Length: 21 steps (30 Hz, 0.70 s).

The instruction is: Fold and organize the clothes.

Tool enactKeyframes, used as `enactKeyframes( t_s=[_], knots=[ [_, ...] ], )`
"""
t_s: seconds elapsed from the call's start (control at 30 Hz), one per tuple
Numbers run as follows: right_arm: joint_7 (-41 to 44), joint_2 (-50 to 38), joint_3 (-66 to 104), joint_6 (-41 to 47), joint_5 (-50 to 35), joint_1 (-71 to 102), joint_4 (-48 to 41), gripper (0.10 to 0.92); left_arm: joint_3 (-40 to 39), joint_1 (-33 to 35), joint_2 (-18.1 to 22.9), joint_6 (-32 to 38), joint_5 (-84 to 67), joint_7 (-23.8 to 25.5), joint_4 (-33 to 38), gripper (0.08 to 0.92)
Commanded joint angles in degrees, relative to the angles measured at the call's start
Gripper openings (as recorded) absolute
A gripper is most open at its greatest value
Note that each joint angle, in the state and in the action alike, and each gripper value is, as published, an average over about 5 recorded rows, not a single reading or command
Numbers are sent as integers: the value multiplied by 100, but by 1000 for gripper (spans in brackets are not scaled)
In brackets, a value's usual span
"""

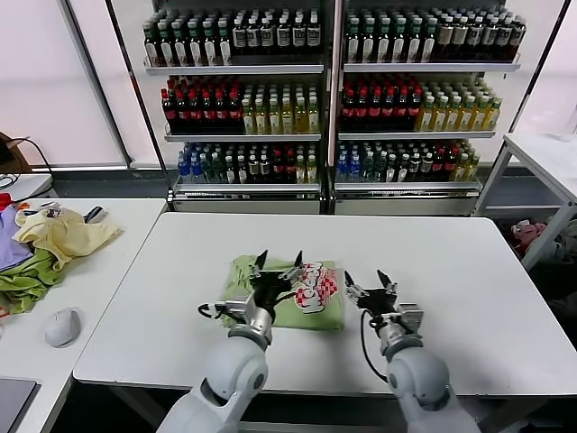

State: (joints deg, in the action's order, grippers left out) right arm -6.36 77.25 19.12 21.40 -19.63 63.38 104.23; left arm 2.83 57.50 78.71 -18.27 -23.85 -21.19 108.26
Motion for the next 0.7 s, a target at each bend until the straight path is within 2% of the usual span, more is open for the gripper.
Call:
enactKeyframes(
  t_s=[0.03,0.37,0.47,0.7],
  knots=[
    [-625,871,-959,196,472,-921,-1285,823,656,894,-542,405,554,59,544,822],
    [-969,1042,-919,479,411,-1217,-1837,810,711,980,-577,493,541,39,620,823],
    [-932,1043,-882,434,378,-1274,-1970,752,684,980,-576,499,540,39,605,823],
    [-783,918,-781,379,385,-1448,-2149,547,624,947,-584,506,529,42,561,823]
  ],
)
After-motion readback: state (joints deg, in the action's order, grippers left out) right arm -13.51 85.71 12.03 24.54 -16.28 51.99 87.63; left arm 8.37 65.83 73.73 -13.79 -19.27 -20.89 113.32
